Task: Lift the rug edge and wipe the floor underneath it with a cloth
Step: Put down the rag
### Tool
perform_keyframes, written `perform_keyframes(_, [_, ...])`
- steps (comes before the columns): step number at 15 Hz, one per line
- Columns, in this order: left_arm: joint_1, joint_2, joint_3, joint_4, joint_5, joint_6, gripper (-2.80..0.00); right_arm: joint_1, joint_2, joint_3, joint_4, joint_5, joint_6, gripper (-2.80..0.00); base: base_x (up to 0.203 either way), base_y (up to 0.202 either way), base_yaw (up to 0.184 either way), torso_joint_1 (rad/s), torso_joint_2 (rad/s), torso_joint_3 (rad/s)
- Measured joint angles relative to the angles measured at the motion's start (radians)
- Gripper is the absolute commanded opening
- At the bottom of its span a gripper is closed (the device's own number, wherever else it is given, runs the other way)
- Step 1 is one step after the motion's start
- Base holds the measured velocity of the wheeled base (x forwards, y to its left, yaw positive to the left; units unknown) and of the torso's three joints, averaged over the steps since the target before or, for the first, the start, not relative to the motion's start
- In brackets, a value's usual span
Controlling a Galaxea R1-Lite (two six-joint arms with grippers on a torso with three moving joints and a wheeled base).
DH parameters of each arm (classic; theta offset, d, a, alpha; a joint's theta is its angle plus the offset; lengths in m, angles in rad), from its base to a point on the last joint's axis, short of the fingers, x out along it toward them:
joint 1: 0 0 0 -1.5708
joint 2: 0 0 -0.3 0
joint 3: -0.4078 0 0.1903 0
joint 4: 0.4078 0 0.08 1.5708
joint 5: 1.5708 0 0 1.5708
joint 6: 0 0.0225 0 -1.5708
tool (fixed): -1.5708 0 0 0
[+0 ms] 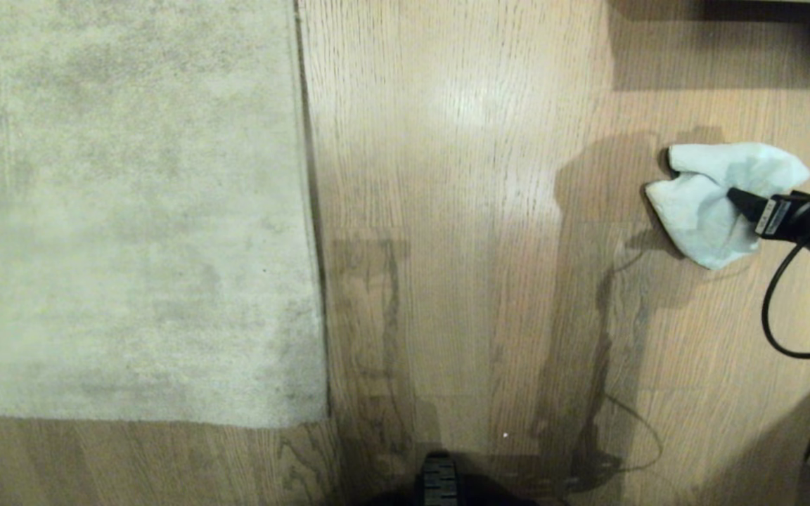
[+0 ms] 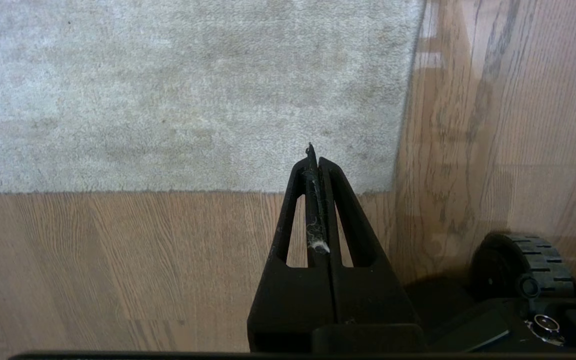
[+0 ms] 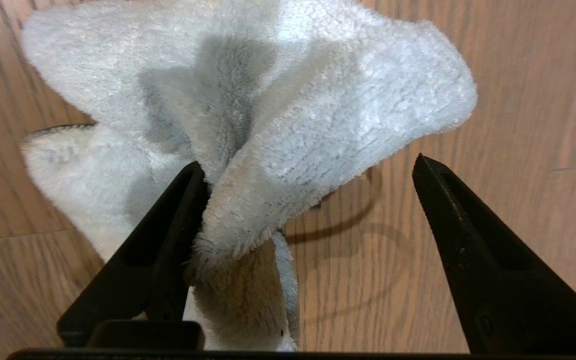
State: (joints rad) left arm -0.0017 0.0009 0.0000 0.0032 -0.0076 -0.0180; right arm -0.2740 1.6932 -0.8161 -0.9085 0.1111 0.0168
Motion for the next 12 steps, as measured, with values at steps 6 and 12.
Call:
perform_keyframes(6, [0.000, 0.000, 0.000, 0.000, 0.000, 0.000, -2.80, -0.043, -0.153, 0.140, 0.020, 0.000, -0.003, 0.00, 0.000, 0.000, 0.000, 0.000, 0.00, 0.000])
perform_keyframes(12, [0.000, 0.000, 0.000, 0.000, 0.000, 0.000, -2.80, -0.058, -0.252, 0.080, 0.095, 0.002, -0.002, 0.00, 0.000, 0.000, 0.000, 0.000, 0.00, 0.000])
